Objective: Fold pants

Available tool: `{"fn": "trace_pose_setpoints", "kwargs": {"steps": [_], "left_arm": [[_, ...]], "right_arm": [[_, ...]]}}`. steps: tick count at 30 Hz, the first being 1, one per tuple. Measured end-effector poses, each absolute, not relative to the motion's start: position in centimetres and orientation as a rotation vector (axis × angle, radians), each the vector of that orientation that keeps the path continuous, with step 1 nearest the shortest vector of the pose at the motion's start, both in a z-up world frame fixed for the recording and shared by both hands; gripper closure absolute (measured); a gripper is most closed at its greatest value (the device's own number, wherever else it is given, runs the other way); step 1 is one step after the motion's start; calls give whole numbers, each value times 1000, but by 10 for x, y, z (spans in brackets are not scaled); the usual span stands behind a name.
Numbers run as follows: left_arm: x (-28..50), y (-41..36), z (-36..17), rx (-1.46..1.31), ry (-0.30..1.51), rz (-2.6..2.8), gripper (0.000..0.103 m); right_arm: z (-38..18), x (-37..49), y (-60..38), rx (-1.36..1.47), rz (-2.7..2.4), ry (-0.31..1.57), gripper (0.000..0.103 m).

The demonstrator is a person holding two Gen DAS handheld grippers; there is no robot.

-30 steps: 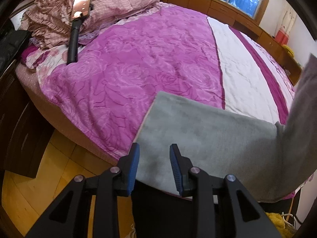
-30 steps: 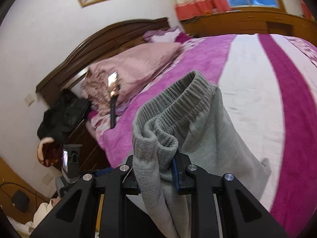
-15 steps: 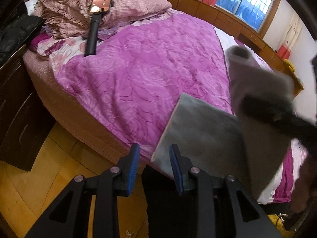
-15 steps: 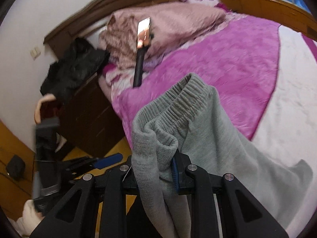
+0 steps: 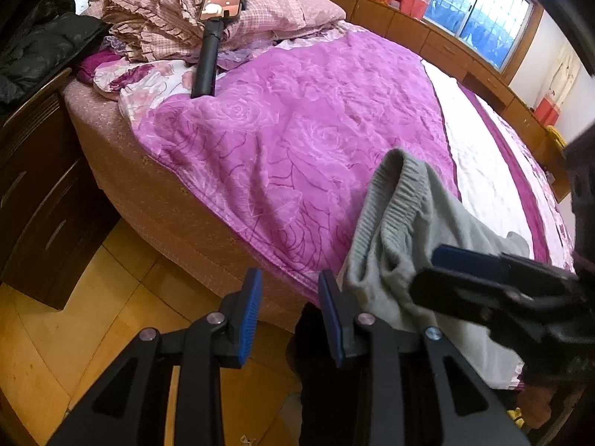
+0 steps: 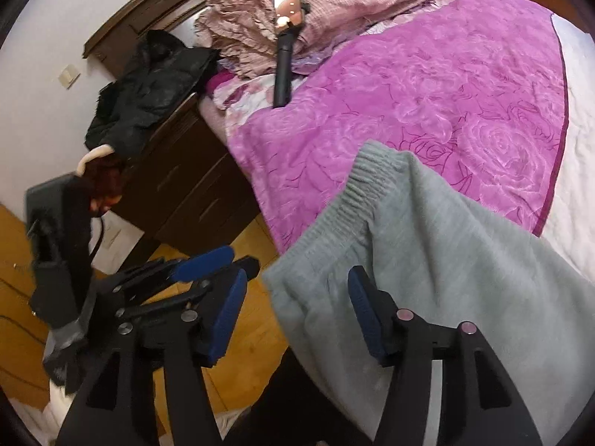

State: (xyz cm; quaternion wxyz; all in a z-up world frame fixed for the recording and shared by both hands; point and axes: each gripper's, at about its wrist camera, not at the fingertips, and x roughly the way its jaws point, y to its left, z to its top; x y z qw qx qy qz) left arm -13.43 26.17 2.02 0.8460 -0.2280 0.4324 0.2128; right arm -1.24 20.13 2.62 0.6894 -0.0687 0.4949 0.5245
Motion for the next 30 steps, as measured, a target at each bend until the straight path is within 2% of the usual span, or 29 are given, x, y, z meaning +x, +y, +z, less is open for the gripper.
{"fn": "trace_pose_setpoints", "kwargs": {"steps": [6, 9, 14, 30], "left_arm": [[-140, 261, 30, -529, 874, 420, 70], [-143, 260, 38, -591, 824, 352, 64], [-133, 248, 47, -597, 811, 293, 62], [-90, 213, 13, -485, 973, 395, 62]], "right_arm": [[41, -10, 157, -181, 1101, 1070, 53], [46, -5, 124, -192, 1038, 1035, 53], [32, 6, 81, -206, 922, 1057, 53], [-5, 21, 40, -139, 814, 1139, 53]]}}
